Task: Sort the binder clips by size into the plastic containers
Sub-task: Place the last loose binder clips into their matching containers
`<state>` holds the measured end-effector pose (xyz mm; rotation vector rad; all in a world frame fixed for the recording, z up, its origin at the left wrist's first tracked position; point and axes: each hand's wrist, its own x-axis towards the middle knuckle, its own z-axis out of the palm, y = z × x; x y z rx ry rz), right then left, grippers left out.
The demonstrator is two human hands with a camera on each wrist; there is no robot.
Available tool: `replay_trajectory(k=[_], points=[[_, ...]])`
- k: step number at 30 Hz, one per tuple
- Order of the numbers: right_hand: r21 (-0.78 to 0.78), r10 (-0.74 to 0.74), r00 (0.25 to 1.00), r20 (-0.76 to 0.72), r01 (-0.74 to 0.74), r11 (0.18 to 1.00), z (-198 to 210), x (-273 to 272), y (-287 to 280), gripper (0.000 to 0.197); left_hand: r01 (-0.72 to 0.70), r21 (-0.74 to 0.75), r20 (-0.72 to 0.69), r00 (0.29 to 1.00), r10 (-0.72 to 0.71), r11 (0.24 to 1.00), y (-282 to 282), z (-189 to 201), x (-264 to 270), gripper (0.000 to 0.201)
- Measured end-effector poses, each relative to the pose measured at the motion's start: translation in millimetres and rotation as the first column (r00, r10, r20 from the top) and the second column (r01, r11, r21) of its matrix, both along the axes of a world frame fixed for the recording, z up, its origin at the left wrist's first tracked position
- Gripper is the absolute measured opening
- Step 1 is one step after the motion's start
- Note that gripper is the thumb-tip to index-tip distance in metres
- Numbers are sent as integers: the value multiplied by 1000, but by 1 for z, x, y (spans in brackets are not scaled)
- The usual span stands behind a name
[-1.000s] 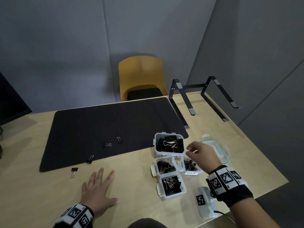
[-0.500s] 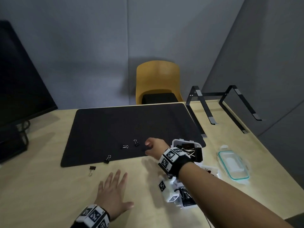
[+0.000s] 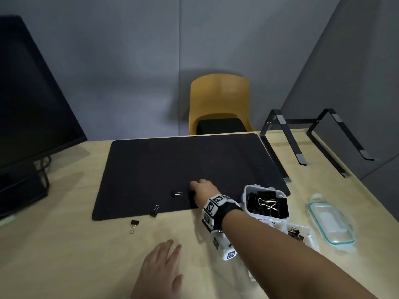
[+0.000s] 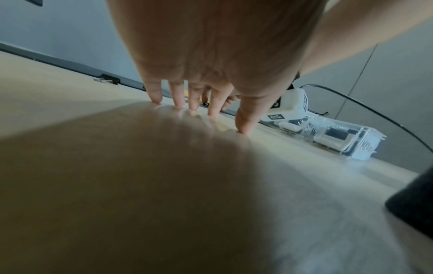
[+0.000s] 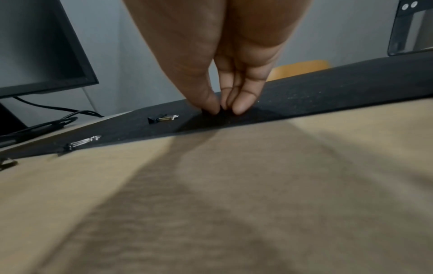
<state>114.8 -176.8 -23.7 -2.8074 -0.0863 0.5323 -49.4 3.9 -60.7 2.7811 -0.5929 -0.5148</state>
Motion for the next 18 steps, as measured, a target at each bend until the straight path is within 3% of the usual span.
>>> replay_trajectory(k=[6,10,14,18], points=[[-10,-45,999,-3,45,999,6,-10,1,28,26,22,24,999,-27,999,-1,-1,-6,67],[-65,-47,996,-79,42,997,11,-21,0,32,-7,62,78,997,2,998,-5,-2,-5,67],[-80,-81,987,-140,70,994,11,-37,-8,38,9,139,-11,1000,-8,990,-8,1,-5,65],[-33,-124,984,-124,121,992,23,-57,-19,37,-8,186,4,1000,7,982,-12,8,-5,64]])
